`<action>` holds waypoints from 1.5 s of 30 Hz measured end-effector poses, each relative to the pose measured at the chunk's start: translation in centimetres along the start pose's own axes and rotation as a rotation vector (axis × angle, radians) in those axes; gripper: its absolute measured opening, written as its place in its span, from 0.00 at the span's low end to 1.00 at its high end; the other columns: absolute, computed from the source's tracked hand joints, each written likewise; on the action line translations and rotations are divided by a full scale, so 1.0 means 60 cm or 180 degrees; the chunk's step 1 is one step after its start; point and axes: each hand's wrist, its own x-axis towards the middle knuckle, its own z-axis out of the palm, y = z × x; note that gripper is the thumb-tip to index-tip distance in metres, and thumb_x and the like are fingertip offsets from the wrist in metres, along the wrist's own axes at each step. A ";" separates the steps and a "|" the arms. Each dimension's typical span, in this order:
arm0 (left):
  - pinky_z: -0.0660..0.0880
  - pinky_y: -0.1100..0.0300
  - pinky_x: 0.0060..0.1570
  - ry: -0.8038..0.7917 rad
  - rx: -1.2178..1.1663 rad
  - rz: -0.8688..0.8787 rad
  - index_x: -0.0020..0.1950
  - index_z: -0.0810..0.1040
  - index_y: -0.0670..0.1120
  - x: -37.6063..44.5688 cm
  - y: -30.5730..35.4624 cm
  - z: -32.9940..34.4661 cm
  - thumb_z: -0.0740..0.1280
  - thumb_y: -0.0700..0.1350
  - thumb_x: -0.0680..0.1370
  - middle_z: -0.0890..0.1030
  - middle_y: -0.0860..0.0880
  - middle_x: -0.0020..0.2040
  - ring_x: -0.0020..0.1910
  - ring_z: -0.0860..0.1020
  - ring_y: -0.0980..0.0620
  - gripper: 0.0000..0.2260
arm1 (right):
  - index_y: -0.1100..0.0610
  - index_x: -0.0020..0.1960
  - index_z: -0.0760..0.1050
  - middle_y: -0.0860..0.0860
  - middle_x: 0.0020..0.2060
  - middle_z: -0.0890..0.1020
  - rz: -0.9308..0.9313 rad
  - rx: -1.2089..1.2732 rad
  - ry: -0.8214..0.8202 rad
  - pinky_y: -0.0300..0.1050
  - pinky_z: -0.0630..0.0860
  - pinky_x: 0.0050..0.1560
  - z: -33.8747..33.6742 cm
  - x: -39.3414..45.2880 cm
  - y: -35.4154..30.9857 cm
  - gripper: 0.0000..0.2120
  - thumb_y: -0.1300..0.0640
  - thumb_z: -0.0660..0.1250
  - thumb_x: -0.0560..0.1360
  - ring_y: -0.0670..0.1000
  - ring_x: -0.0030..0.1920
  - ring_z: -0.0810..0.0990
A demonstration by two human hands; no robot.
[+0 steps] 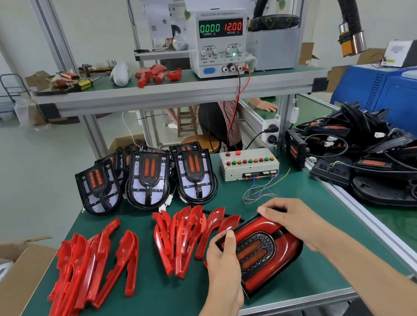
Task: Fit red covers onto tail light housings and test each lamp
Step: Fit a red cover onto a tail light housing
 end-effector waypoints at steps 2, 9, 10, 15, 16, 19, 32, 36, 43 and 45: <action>0.83 0.37 0.48 -0.0036 -0.0007 0.0013 0.62 0.78 0.45 0.000 0.001 -0.003 0.65 0.49 0.84 0.87 0.40 0.50 0.48 0.87 0.39 0.10 | 0.48 0.47 0.85 0.53 0.44 0.88 0.0067 -0.0067 -0.0100 0.51 0.85 0.51 -0.002 0.001 0.002 0.09 0.44 0.71 0.77 0.53 0.44 0.87; 0.82 0.37 0.53 -0.0306 -0.0275 -0.0271 0.65 0.78 0.42 0.015 0.015 -0.021 0.63 0.51 0.84 0.86 0.38 0.56 0.54 0.85 0.37 0.16 | 0.53 0.66 0.79 0.48 0.58 0.86 -0.0176 0.0074 -0.0699 0.41 0.77 0.64 -0.044 -0.001 0.004 0.14 0.57 0.68 0.80 0.47 0.60 0.83; 0.81 0.36 0.55 -0.0390 -0.0324 -0.0301 0.66 0.78 0.41 0.017 0.014 -0.023 0.64 0.51 0.83 0.85 0.38 0.57 0.56 0.84 0.36 0.17 | 0.53 0.66 0.79 0.48 0.58 0.86 -0.0217 0.0065 -0.0682 0.41 0.77 0.64 -0.047 0.000 0.006 0.15 0.59 0.68 0.80 0.47 0.60 0.83; 0.80 0.38 0.56 -0.0897 -0.0598 -0.0302 0.69 0.74 0.39 0.014 0.002 -0.037 0.64 0.47 0.82 0.82 0.34 0.62 0.61 0.81 0.33 0.18 | 0.57 0.66 0.79 0.53 0.57 0.86 -0.0017 0.0539 -0.0587 0.42 0.79 0.62 -0.056 0.001 0.021 0.17 0.60 0.71 0.76 0.49 0.56 0.84; 0.80 0.37 0.56 -0.0886 -0.0551 -0.0284 0.69 0.75 0.39 0.016 -0.001 -0.038 0.63 0.47 0.83 0.82 0.35 0.62 0.61 0.81 0.33 0.17 | 0.57 0.65 0.80 0.53 0.56 0.86 0.0037 0.0601 -0.0626 0.40 0.80 0.59 -0.056 0.000 0.024 0.18 0.59 0.71 0.76 0.47 0.55 0.84; 0.81 0.38 0.53 -0.0815 -0.0474 -0.0249 0.68 0.76 0.40 0.017 0.000 -0.039 0.61 0.46 0.85 0.83 0.35 0.61 0.59 0.82 0.33 0.15 | 0.53 0.64 0.82 0.49 0.52 0.87 0.0136 0.0697 -0.0774 0.38 0.81 0.54 -0.051 0.000 0.029 0.17 0.55 0.71 0.75 0.40 0.51 0.85; 0.81 0.36 0.53 -0.0703 -0.0360 -0.0249 0.68 0.75 0.39 0.011 0.013 -0.040 0.60 0.45 0.86 0.83 0.35 0.59 0.58 0.83 0.33 0.15 | 0.59 0.66 0.78 0.60 0.59 0.84 0.0177 0.0945 -0.0634 0.53 0.80 0.60 -0.029 0.006 0.038 0.20 0.58 0.70 0.75 0.58 0.56 0.84; 0.81 0.35 0.55 -0.0681 -0.0404 -0.0282 0.68 0.75 0.39 0.012 0.011 -0.040 0.60 0.45 0.86 0.83 0.35 0.59 0.58 0.83 0.33 0.15 | 0.58 0.66 0.79 0.60 0.59 0.84 0.0222 0.0978 -0.0651 0.50 0.82 0.58 -0.031 0.005 0.037 0.18 0.60 0.70 0.77 0.58 0.55 0.84; 0.77 0.33 0.61 -0.1013 -0.0542 -0.0291 0.71 0.73 0.39 0.021 0.009 -0.048 0.59 0.45 0.86 0.81 0.34 0.64 0.63 0.80 0.33 0.16 | 0.55 0.65 0.80 0.59 0.58 0.85 0.0346 0.1058 -0.0735 0.49 0.83 0.54 -0.037 0.004 0.025 0.15 0.60 0.68 0.78 0.56 0.54 0.85; 0.74 0.32 0.65 -0.1079 -0.0508 -0.0230 0.72 0.73 0.38 0.023 0.007 -0.050 0.59 0.45 0.85 0.79 0.33 0.66 0.65 0.78 0.32 0.17 | 0.56 0.66 0.79 0.59 0.59 0.84 0.0322 0.1021 -0.0651 0.55 0.80 0.61 -0.038 0.004 0.026 0.15 0.61 0.67 0.80 0.57 0.56 0.84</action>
